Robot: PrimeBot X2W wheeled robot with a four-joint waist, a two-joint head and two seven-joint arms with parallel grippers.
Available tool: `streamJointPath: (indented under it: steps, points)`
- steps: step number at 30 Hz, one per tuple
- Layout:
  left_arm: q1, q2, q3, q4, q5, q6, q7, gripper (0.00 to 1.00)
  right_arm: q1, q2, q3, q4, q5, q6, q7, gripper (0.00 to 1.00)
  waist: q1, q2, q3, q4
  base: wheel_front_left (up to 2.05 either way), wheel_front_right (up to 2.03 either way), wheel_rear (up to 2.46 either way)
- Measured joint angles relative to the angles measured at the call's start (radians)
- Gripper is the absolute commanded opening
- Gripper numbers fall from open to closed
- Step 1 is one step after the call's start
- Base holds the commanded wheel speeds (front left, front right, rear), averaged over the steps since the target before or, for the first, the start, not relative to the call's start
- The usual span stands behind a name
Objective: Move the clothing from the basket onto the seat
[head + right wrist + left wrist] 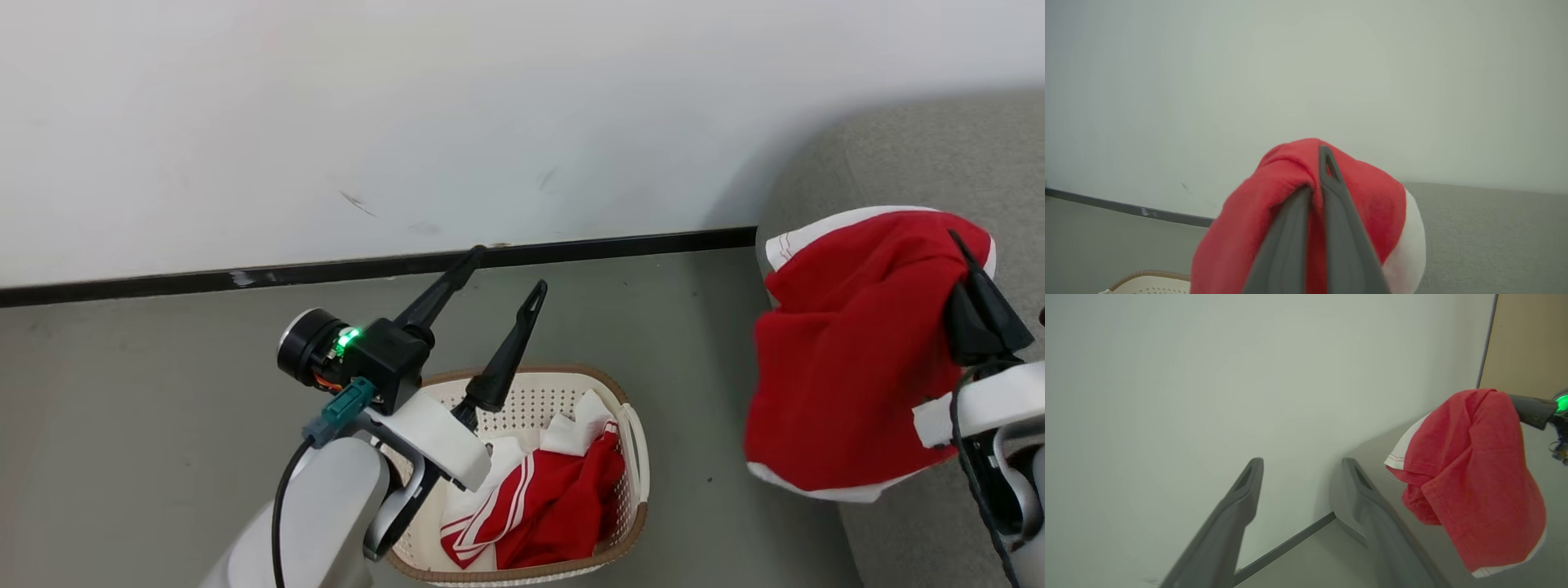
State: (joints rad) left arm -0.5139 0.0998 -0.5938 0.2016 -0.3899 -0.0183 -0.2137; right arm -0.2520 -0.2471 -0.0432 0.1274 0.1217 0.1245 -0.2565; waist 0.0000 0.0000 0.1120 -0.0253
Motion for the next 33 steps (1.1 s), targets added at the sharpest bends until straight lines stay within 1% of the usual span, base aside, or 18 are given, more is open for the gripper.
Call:
streamJointPath:
  steps: [6,15,17,23,25,33]
  points:
    - [0.034,0.001,-0.029,0.007,0.0,-0.023,-0.009,1.0,0.089,0.01,-0.076,-0.052,-0.011,0.0,0.0,0.0,0.0,0.0,-0.007,-0.04,0.0,0.0,0.0]
    - [0.054,-0.007,-0.068,0.008,0.0,-0.048,-0.018,1.0,0.188,0.046,-0.124,-0.13,-0.043,0.0,0.0,0.0,0.0,0.0,-0.019,-0.104,0.0,0.0,0.0]
    - [0.056,-0.009,-0.075,0.008,0.0,-0.055,-0.018,1.0,0.207,0.054,-0.131,-0.145,-0.045,0.0,0.0,0.0,0.0,0.0,-0.023,-0.119,0.0,0.0,0.0]
    - [0.061,-0.016,-0.091,0.007,0.0,-0.056,-0.025,1.0,0.25,0.068,-0.135,-0.174,-0.051,0.0,0.0,0.0,0.0,0.0,-0.031,-0.157,0.0,0.0,0.0]
    - [0.072,-0.019,-0.098,0.006,0.0,-0.064,-0.026,1.0,0.265,0.079,-0.14,-0.179,-0.051,0.0,0.0,0.0,0.0,0.0,-0.035,-0.173,0.0,0.0,0.0]
    - [0.106,-0.023,-0.101,0.001,0.0,-0.063,-0.027,1.0,0.295,0.1,-0.127,-0.183,-0.051,0.0,0.0,0.0,0.0,0.0,-0.048,-0.228,0.0,0.0,0.0]
